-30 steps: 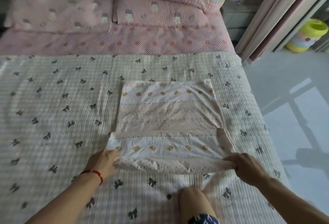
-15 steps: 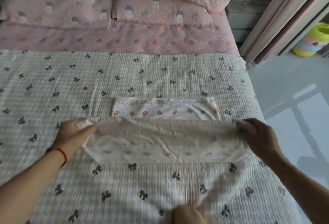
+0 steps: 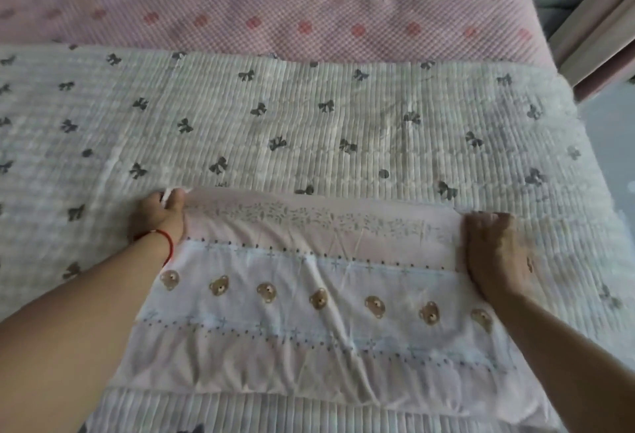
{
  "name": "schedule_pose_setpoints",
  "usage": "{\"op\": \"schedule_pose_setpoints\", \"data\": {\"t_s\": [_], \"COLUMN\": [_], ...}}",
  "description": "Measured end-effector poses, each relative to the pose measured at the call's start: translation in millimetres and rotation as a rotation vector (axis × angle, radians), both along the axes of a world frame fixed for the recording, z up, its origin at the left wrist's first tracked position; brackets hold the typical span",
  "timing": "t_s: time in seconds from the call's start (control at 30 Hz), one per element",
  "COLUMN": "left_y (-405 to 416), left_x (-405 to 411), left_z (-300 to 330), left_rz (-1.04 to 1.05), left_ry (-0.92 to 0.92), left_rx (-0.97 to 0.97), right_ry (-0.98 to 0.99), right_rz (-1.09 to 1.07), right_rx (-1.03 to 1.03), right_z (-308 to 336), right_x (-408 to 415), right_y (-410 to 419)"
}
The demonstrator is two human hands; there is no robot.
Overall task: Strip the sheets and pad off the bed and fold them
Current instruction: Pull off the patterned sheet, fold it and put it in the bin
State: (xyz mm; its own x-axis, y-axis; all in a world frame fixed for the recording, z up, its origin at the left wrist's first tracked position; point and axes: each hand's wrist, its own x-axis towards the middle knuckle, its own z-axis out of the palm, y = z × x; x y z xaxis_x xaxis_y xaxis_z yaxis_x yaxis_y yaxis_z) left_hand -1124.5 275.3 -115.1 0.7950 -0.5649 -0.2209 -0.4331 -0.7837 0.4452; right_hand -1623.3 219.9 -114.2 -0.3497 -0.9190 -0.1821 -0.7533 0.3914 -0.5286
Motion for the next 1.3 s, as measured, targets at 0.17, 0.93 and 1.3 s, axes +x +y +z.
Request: {"op": "schedule_pose_setpoints", "data": {"t_s": [0.17, 0.93, 1.3], "left_y": [-11.0, 59.5, 60.5], "left_x": [-4.1, -108.8, -234.0], "left_z": [-23.2, -27.4, 9.9], "left_rz": [0.008, -0.913, -1.079], "left_ry": [-0.150, -0.416, -0.334], "left_rx": [0.120, 0.276, 0.152], "right_ry": [0.101, 0.228, -0.425], "right_rz": [0.002, 0.202, 0.011], "right_rx": [0.014, 0.043, 0.465], "right_z": [-0.6, 13.7, 76.5], "right_x": [14.4, 11.4, -19.5], "right_y": [-8.9, 77.7, 68.9]}}
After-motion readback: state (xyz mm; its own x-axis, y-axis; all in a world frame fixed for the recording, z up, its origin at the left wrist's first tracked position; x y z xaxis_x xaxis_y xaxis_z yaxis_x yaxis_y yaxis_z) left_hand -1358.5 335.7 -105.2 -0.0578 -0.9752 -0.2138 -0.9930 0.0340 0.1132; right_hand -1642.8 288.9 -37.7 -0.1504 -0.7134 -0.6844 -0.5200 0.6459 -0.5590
